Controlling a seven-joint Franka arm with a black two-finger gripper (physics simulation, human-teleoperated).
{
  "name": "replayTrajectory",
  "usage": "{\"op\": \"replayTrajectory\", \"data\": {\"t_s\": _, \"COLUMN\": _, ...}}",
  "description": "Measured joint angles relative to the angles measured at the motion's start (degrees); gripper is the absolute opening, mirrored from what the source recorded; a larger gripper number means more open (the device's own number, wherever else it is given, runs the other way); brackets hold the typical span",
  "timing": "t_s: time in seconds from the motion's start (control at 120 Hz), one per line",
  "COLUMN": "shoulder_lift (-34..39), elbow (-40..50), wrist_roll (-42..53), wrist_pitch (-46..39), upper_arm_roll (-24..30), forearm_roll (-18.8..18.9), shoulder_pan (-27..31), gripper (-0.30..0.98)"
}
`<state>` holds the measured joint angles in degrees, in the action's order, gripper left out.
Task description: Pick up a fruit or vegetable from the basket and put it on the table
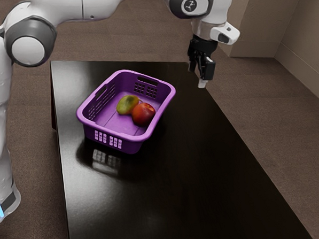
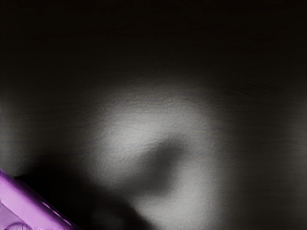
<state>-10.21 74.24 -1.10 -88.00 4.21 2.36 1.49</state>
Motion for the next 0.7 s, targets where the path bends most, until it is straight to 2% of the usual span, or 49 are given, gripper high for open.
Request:
{"op": "replayTrajectory", "data": {"t_s": 0.267, "shoulder_lift": -0.56, "elbow": -2.04, "wrist_roll": -0.92, "wrist_pitch": -0.02, "upper_arm_roll": -0.33, "forearm_roll": 0.21, "shoulder_pan": -0.14, "gripper": 0.69}}
{"op": "replayTrajectory", "data": {"t_s": 0.317, "shoulder_lift": -1.05, "elbow": -3.38, "wrist_roll": -2.27, "wrist_pitch": -0.78, "upper_arm_roll": -1.46, "forearm_roll": -0.94, "shoulder_pan": -0.14, "gripper": 0.69}}
{"op": "replayTrajectory", "data": {"t_s": 0.475, "shoulder_lift": -5.67, "elbow": -4.29, "wrist_roll": -19.03, "wrist_pitch": -2.64, "upper_arm_roll": -3.89, "forearm_roll": -7.02, "shoulder_pan": -0.12, "gripper": 0.69}}
{"op": "replayTrajectory", "data": {"t_s": 0.7, "shoulder_lift": -10.07, "elbow": -3.27, "wrist_roll": -40.88, "wrist_pitch": -5.92, "upper_arm_roll": -5.21, "forearm_roll": -9.19, "shoulder_pan": -0.02, "gripper": 0.69}}
